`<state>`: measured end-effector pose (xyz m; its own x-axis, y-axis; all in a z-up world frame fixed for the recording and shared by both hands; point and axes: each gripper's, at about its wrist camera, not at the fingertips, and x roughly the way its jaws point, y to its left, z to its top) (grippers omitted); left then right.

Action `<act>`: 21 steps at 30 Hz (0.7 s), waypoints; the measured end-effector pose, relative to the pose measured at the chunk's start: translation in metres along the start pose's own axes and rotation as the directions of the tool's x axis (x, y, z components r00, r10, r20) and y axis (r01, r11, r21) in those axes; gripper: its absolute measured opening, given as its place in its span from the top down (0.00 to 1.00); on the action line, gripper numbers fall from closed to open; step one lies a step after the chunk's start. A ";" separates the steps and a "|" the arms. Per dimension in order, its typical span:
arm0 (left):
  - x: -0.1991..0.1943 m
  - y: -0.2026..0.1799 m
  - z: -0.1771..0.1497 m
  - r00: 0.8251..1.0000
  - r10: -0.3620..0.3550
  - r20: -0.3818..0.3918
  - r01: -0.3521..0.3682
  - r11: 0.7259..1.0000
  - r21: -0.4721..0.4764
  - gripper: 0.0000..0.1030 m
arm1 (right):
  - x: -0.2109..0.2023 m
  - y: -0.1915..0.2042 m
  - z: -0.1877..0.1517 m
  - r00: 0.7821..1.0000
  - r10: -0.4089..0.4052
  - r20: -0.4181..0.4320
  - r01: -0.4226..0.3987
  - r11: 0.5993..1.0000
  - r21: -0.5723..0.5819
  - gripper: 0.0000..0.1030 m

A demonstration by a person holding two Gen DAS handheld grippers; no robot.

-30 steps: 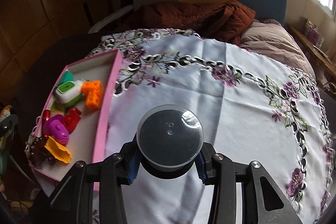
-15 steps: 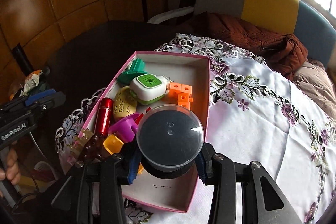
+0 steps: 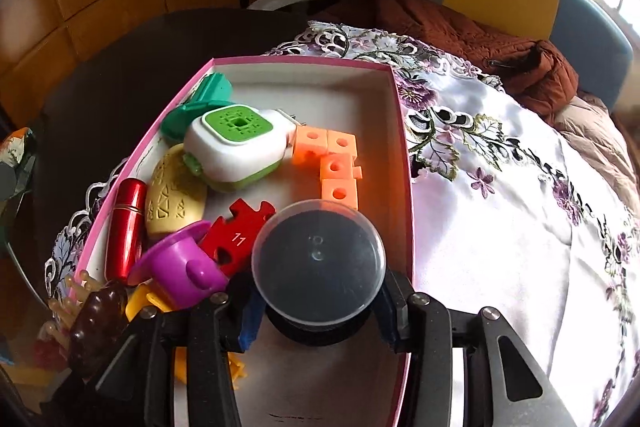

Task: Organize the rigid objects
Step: 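Carry the black jar into the tray and open the right gripper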

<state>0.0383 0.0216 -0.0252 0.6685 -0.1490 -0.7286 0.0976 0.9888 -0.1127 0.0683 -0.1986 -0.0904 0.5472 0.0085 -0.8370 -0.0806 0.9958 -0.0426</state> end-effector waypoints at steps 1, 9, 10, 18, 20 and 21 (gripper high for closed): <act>0.001 0.000 0.000 1.000 0.003 -0.002 -0.004 1.000 -0.001 0.64 | 0.000 0.000 -0.001 1.000 0.003 0.002 -0.003 1.000 0.002 0.53; -0.002 -0.004 -0.002 1.000 0.020 -0.002 -0.020 1.000 0.001 0.60 | -0.021 0.003 -0.007 0.998 0.015 0.065 -0.017 0.999 0.032 0.31; -0.003 -0.005 -0.002 1.000 0.023 0.001 -0.023 1.000 0.002 0.60 | -0.026 0.003 -0.007 0.997 0.012 0.077 -0.015 0.999 0.035 0.31; -0.013 -0.015 -0.004 0.998 0.051 0.034 -0.051 0.998 0.023 0.56 | -0.067 0.000 -0.018 0.981 -0.041 0.189 0.023 0.995 0.093 0.11; -0.016 -0.019 -0.005 0.997 0.060 0.040 -0.061 0.998 0.031 0.55 | -0.077 -0.002 -0.024 0.973 -0.067 0.220 0.041 0.992 0.122 0.08; -0.018 -0.021 -0.005 0.997 0.065 0.047 -0.067 0.997 0.033 0.55 | -0.082 -0.003 -0.028 0.969 -0.082 0.233 0.051 0.989 0.136 0.07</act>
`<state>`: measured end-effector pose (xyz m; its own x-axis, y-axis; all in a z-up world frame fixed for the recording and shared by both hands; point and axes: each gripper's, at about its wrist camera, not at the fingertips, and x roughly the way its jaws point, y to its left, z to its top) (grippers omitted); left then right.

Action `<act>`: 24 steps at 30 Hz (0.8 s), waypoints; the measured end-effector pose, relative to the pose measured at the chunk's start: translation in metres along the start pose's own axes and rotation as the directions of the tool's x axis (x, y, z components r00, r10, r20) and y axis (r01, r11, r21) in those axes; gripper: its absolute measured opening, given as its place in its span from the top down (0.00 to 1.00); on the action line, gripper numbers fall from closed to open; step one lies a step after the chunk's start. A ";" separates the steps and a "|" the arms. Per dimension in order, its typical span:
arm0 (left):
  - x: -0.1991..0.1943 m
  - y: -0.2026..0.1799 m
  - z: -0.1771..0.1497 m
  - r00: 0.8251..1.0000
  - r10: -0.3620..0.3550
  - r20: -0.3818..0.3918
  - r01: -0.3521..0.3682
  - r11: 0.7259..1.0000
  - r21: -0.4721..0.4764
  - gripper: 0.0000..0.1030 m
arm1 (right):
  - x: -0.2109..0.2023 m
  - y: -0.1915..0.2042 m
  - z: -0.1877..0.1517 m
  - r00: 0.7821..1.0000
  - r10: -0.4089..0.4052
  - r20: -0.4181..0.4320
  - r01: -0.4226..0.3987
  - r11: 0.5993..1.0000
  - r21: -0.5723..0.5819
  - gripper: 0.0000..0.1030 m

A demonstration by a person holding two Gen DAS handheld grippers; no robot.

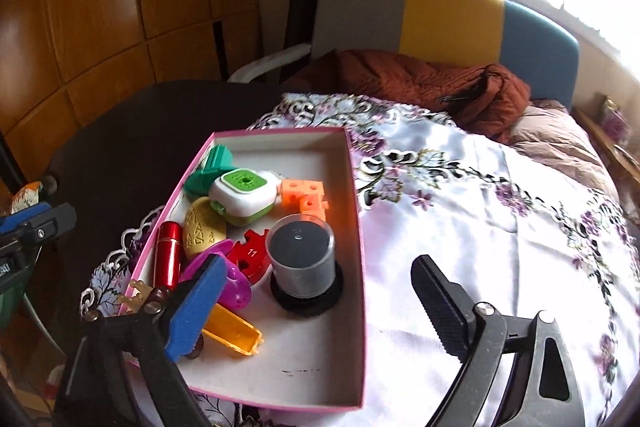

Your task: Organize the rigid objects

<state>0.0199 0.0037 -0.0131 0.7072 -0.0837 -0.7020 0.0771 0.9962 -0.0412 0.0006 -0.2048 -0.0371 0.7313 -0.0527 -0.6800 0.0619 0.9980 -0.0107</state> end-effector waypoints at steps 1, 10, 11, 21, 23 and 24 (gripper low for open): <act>-0.003 -0.002 -0.001 1.000 0.005 0.010 -0.005 1.000 0.001 0.54 | -0.005 -0.001 -0.001 1.000 -0.012 0.013 0.011 1.000 0.012 0.06; -0.028 -0.019 -0.010 0.993 0.061 0.103 -0.062 0.998 0.006 0.46 | -0.025 -0.007 -0.020 0.998 -0.046 0.045 0.043 0.997 0.062 0.03; -0.030 -0.019 -0.011 0.993 0.057 0.105 -0.058 0.998 0.007 0.46 | -0.024 -0.007 -0.020 0.998 -0.045 0.039 0.043 0.997 0.063 0.03; -0.032 -0.009 -0.014 0.994 0.032 0.105 -0.027 0.999 -0.047 0.46 | -0.027 0.000 -0.024 0.998 -0.036 0.043 0.033 0.997 0.068 0.03; -0.031 -0.008 -0.014 0.996 0.017 0.092 -0.013 0.999 -0.051 0.46 | -0.028 0.001 -0.023 0.998 -0.037 0.047 0.034 0.997 0.064 0.03; -0.030 -0.008 -0.015 0.996 0.018 0.090 -0.013 0.999 -0.051 0.46 | -0.028 0.001 -0.023 0.998 -0.036 0.048 0.033 0.997 0.064 0.03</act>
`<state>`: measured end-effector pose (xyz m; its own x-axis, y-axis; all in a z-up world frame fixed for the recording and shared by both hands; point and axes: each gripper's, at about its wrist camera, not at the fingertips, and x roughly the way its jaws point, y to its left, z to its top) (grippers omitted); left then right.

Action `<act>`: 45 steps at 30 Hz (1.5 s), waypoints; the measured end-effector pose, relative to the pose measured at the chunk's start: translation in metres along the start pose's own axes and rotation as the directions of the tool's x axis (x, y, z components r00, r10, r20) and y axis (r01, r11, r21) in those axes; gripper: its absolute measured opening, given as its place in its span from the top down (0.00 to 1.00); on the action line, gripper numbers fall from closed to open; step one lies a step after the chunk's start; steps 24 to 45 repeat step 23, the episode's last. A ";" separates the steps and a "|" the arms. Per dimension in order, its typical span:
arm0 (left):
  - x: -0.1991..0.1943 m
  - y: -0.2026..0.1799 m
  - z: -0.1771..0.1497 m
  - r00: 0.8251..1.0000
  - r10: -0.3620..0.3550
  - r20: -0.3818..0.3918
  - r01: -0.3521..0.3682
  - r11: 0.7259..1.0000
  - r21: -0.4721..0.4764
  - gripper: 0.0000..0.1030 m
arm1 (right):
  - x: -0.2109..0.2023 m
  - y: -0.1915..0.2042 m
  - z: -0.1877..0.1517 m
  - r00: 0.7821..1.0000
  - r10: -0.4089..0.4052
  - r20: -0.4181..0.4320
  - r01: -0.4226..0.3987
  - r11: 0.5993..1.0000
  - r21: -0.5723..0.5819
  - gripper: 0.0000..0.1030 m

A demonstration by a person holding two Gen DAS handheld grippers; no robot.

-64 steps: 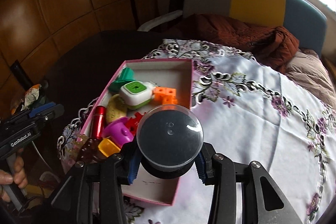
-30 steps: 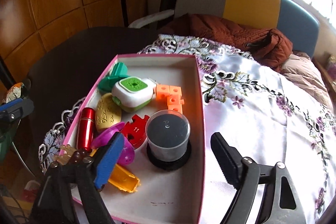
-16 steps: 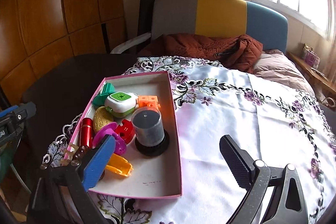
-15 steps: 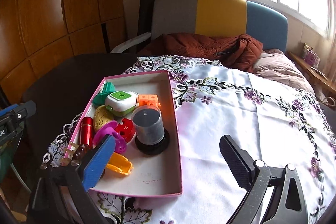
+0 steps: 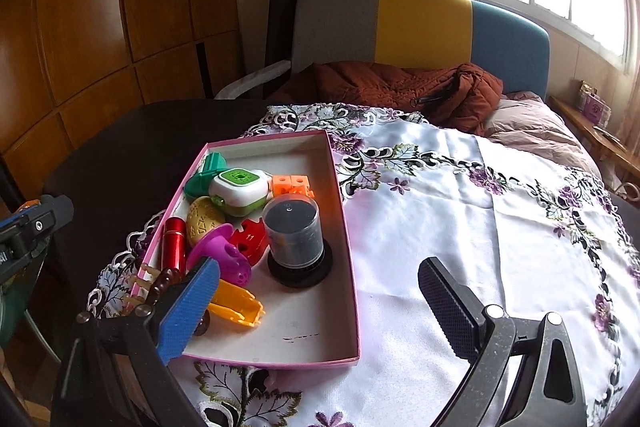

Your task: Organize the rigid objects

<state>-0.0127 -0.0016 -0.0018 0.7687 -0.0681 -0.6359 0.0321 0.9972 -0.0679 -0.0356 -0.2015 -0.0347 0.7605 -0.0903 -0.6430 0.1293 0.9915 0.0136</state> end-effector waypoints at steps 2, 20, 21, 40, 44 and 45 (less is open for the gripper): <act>0.000 -0.001 -0.001 1.000 -0.001 0.001 0.001 1.000 0.004 0.47 | -0.001 0.000 0.000 1.000 -0.001 0.002 0.001 1.000 -0.002 0.03; 0.012 -0.011 -0.002 1.000 0.004 -0.005 -0.004 0.998 0.068 0.64 | 0.011 -0.002 -0.002 1.000 -0.006 -0.026 0.006 1.000 -0.004 0.03; 0.012 -0.012 -0.001 1.000 0.008 -0.002 -0.008 0.997 0.073 0.64 | 0.012 -0.002 -0.002 1.000 -0.007 -0.029 0.007 1.000 -0.003 0.03; 0.014 -0.012 0.000 1.000 0.004 -0.013 -0.003 0.998 0.069 0.64 | 0.013 -0.004 -0.002 1.000 -0.009 -0.027 0.009 1.000 0.001 0.03; 0.014 -0.012 0.000 1.000 0.004 -0.013 -0.003 0.998 0.069 0.64 | 0.013 -0.004 -0.002 1.000 -0.009 -0.027 0.009 1.000 0.001 0.03; 0.014 -0.012 0.000 1.000 0.004 -0.013 -0.003 0.998 0.069 0.64 | 0.013 -0.004 -0.002 1.000 -0.009 -0.027 0.009 1.000 0.001 0.03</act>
